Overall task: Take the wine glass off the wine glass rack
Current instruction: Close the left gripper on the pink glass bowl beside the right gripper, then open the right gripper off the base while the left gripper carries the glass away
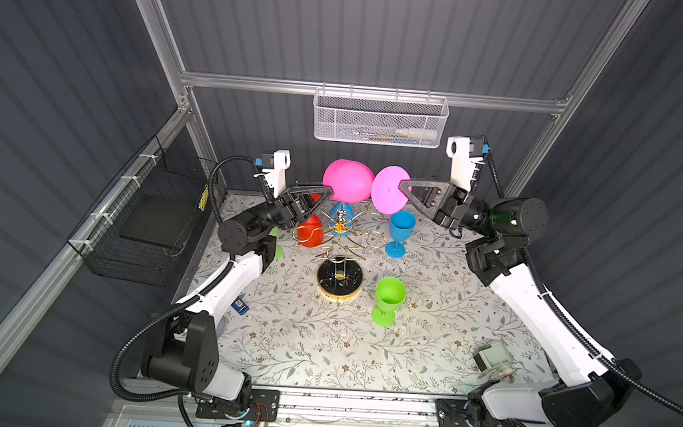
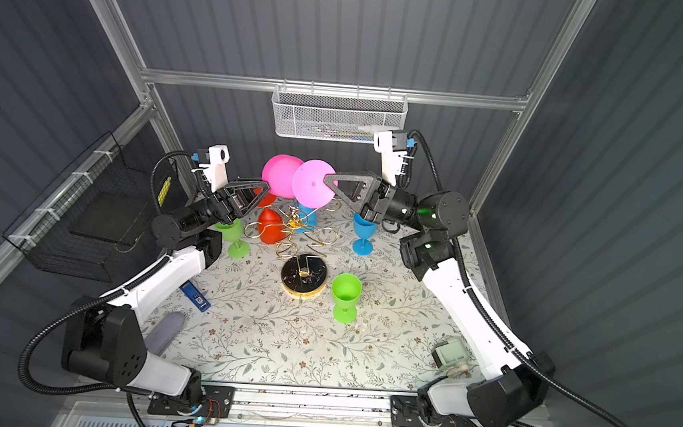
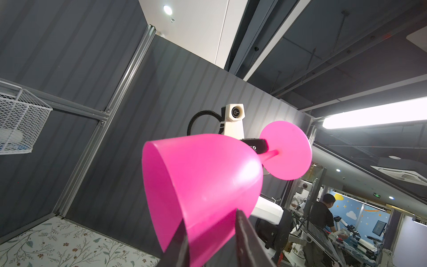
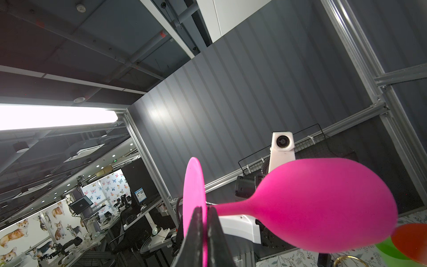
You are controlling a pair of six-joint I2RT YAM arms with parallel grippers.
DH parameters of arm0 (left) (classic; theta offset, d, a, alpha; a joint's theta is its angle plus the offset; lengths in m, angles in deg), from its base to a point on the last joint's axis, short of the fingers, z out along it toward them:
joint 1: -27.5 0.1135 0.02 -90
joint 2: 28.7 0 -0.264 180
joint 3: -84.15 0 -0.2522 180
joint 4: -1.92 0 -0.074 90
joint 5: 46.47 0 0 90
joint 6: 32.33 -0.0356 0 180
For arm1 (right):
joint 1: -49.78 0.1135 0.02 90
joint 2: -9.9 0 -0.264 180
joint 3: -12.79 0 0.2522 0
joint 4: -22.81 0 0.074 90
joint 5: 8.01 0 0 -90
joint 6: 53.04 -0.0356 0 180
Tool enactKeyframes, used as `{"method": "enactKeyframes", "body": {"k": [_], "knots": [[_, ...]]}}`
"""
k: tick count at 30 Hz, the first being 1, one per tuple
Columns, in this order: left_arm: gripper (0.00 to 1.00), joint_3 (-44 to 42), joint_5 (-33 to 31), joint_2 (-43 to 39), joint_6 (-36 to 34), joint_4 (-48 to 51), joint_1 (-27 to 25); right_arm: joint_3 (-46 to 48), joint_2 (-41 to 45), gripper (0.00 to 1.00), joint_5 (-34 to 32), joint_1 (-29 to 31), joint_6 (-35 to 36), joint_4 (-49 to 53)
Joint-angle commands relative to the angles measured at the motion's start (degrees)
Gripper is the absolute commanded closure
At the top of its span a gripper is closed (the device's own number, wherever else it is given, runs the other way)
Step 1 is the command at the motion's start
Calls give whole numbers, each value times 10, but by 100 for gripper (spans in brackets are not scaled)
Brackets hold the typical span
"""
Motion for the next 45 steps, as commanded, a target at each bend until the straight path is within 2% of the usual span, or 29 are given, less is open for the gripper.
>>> {"method": "enactKeyframes", "body": {"k": [1, 3, 8, 13, 23, 33, 45], "knots": [[92, 23, -9, -25, 15, -15, -7, 23, -11, 99, 12, 8, 15, -1], [99, 24, -14, -26, 21, -14, -7, 25, -12, 98, 11, 7, 16, -11], [100, 28, -28, -28, 32, -15, -7, 24, -10, 90, 11, 6, 16, -19], [100, 29, -52, -30, 41, -15, -7, 29, -6, 70, 4, -1, 17, -18], [100, 29, -75, -26, 44, -14, -7, 31, -11, 69, -9, -7, 15, -21], [100, 22, -96, -33, 61, -15, 3, 52, 2, 44, -35, -30, 16, -11], [100, -1, -128, -30, 73, -14, 30, 72, 12, 27, -52, -49, 16, -5]]}}
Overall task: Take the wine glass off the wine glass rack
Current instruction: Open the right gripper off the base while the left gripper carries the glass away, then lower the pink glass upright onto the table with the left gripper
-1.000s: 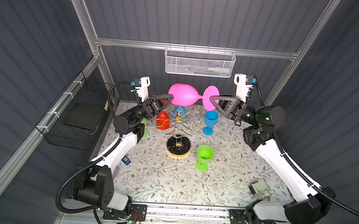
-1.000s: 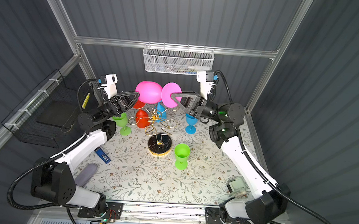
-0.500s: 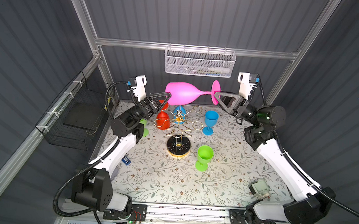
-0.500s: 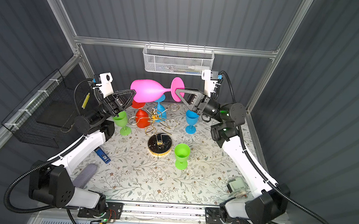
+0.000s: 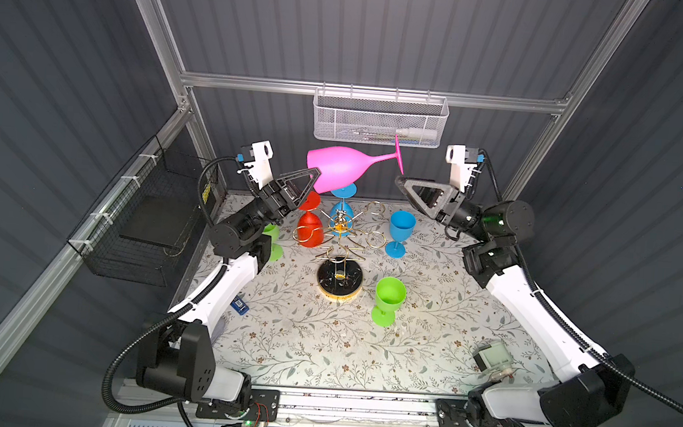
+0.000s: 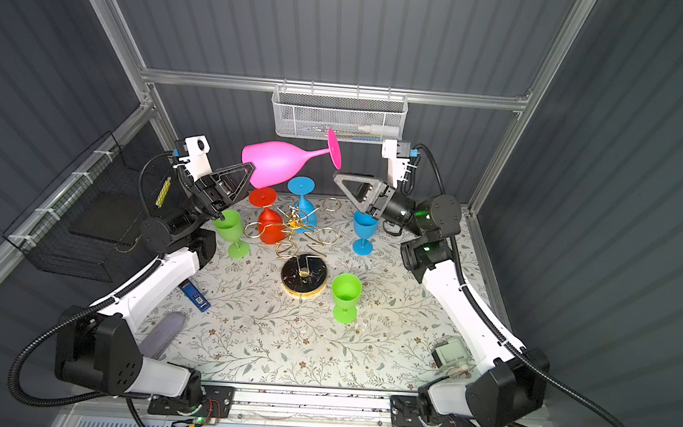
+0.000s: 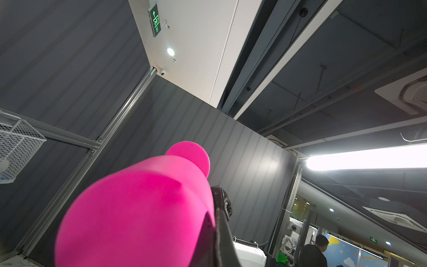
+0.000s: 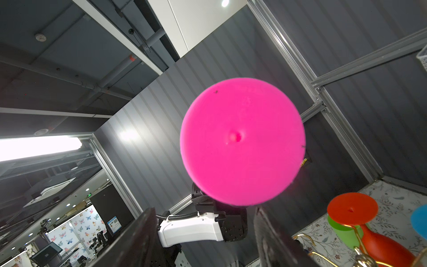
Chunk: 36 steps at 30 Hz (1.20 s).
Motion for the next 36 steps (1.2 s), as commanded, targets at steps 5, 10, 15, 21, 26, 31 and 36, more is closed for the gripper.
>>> {"method": "enactKeyframes", "body": {"k": [5, 10, 15, 21, 26, 31, 36], "knots": [[100, -14, -22, 0, 3, -13, 23, 17, 25, 23, 0, -18, 9, -1], [100, -3, 8, -8, -57, 81, 24, 33, 48, 19, -6, -37, 39, 54], [100, 38, 41, -81, -246, 368, 24, 18, 84, 17, -27, -39, 158, 212], [100, 180, -14, -169, -564, 850, 24, -33, 114, 14, -97, -40, 316, 429], [100, 304, -87, -176, -688, 1092, 24, -58, 124, 12, -142, -41, 385, 521], [100, 430, -194, -146, -780, 1330, 23, -76, 126, 11, -182, -43, 429, 590], [100, 525, -319, -123, -832, 1522, 24, -89, 119, 10, -211, -49, 453, 640]]}}
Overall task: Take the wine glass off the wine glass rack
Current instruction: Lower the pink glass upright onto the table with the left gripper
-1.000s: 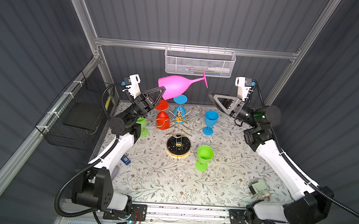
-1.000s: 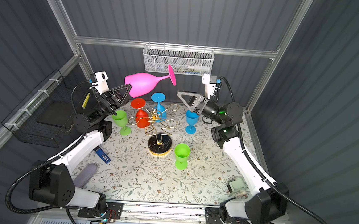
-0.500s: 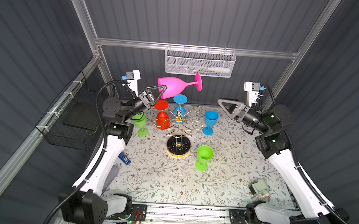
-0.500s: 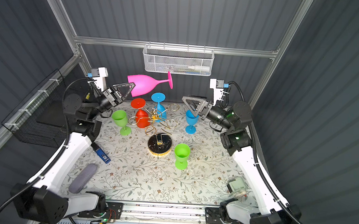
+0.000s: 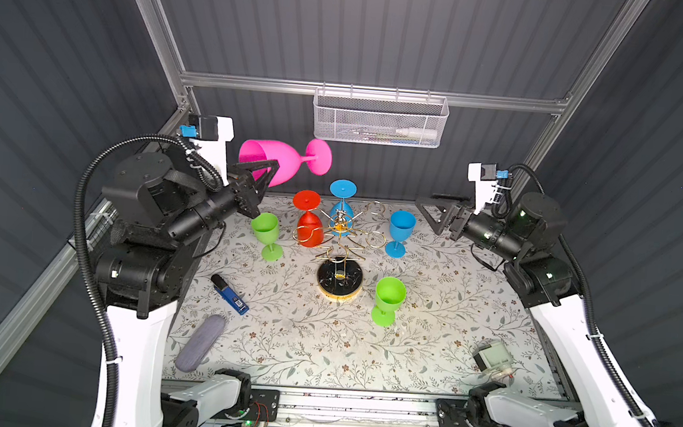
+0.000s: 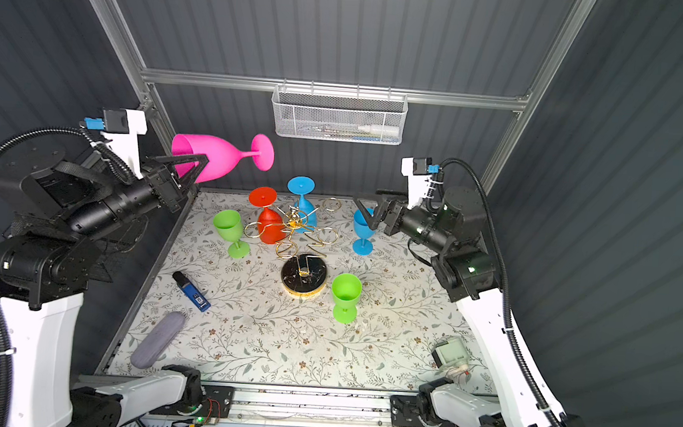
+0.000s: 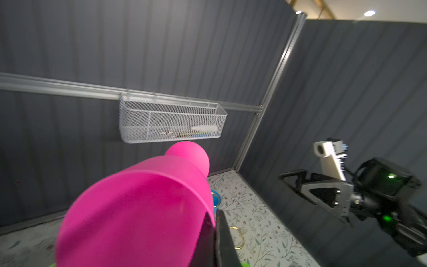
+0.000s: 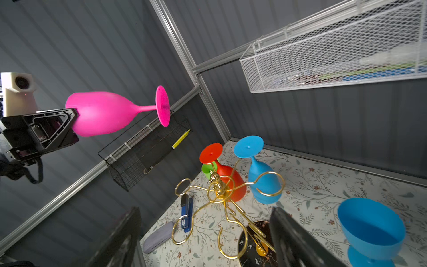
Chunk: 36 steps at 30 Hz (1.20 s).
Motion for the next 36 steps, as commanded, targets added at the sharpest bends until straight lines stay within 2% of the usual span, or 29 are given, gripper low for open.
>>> {"method": "enactKeyframes", "body": {"k": [1, 6, 12, 19, 27, 36], "knots": [[100, 38, -112, 13, -75, 215, 2, -21, -3, 10, -29, -7, 37, 52], [100, 66, -219, -3, -86, 303, 2, -22, -9, 10, -29, -13, 39, 56], [100, 69, -253, -5, -100, 358, 2, -28, -19, 9, -26, -15, 40, 62], [100, -40, -222, 10, -107, 365, 2, -33, -22, 9, -31, -17, 45, 75], [100, -141, -160, 37, -105, 301, 2, -24, -25, 8, -29, -19, 44, 78], [100, -221, -149, 96, -93, 224, 2, -2, -16, 8, -28, -27, 46, 76]]}}
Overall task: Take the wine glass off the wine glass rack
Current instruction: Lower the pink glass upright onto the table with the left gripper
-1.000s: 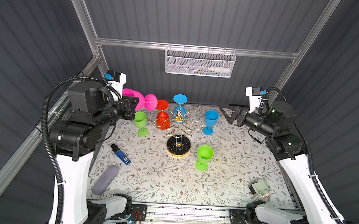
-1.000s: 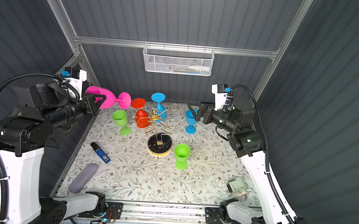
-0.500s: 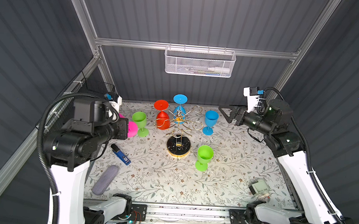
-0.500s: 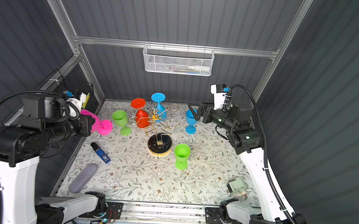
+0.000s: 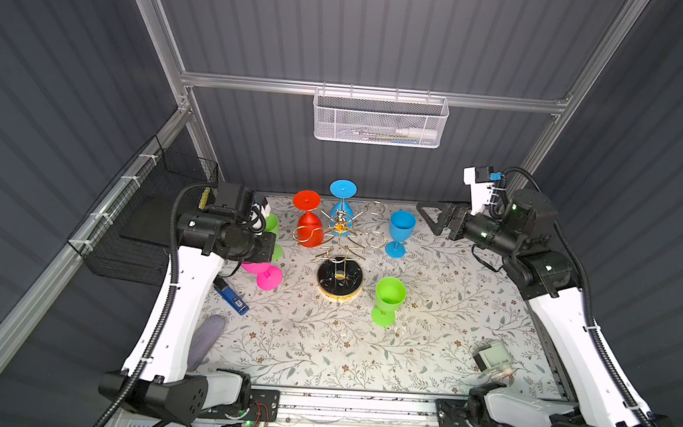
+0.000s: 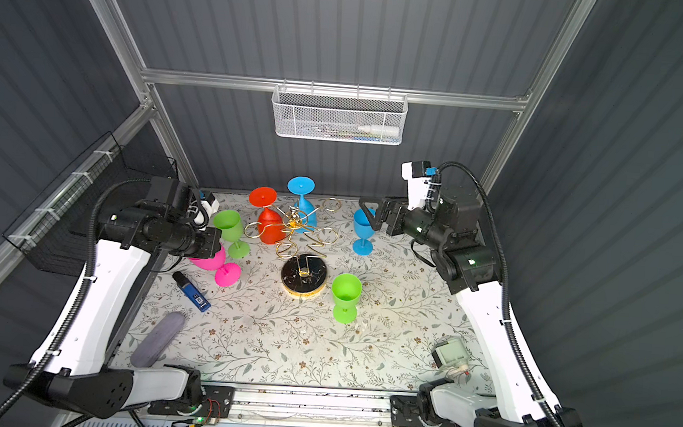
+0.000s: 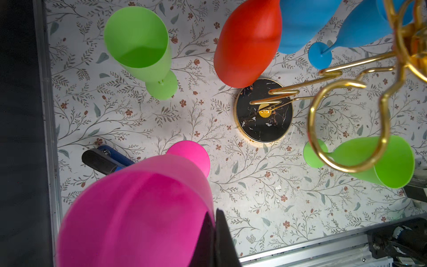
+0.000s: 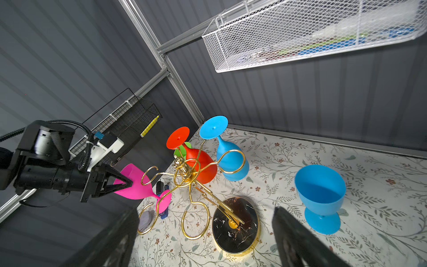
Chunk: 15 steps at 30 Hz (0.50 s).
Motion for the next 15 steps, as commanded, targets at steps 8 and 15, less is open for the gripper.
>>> {"method": "enactKeyframes", "body": {"k": [8, 15], "knots": [[100, -37, -1, 85, 27, -103, 2, 35, 14, 7, 6, -16, -1, -8], [100, -70, -19, 119, 45, -140, 2, 52, 20, 7, 9, -27, -7, -16]]}}
